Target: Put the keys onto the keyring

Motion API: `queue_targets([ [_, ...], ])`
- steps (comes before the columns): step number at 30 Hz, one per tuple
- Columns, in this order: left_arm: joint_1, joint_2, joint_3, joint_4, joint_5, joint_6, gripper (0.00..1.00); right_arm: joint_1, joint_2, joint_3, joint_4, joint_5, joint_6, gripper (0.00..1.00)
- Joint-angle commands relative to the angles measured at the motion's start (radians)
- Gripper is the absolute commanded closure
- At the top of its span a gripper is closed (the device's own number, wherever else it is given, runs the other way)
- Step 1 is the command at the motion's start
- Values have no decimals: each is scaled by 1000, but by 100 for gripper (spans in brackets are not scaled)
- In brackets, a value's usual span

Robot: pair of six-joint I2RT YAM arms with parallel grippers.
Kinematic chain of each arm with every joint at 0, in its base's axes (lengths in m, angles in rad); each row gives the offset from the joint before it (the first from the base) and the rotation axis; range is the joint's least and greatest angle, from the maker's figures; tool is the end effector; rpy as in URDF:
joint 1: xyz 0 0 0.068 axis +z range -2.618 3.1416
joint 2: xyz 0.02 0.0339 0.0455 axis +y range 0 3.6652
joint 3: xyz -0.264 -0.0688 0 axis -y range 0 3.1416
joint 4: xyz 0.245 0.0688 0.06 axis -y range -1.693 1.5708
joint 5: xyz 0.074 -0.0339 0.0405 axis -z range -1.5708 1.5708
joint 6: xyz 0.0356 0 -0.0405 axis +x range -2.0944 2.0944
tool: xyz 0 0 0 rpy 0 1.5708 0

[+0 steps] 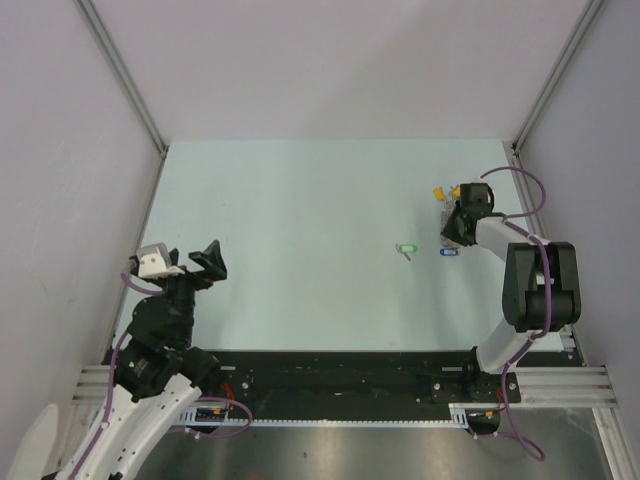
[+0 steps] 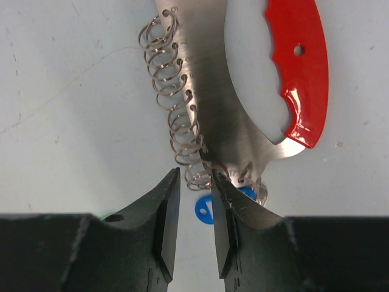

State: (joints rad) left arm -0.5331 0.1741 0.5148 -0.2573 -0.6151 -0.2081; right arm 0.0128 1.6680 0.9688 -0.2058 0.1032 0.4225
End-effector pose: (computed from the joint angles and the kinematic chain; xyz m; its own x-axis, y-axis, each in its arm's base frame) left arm 0.0738 -0.0197 0.3062 0.0868 -0.2471 -0.9651 -0.0636 0.9654 -0.2529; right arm 0.3394 0.0007 0.1784 -0.6963 0.3990 -0.5966 0.3689 0.9120 0.1794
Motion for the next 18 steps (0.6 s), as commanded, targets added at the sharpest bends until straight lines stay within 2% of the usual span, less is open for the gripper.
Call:
queue_targets([
  [1, 10, 13, 25, 18, 28, 18, 0, -7, 47, 62, 22, 18, 56, 68],
  [9, 10, 4, 22, 20, 34, 19, 0, -4, 76, 68, -66, 81, 65, 68],
  [18, 10, -8, 19, 21, 41, 19, 0, -1, 30, 70, -179, 187, 24, 72],
])
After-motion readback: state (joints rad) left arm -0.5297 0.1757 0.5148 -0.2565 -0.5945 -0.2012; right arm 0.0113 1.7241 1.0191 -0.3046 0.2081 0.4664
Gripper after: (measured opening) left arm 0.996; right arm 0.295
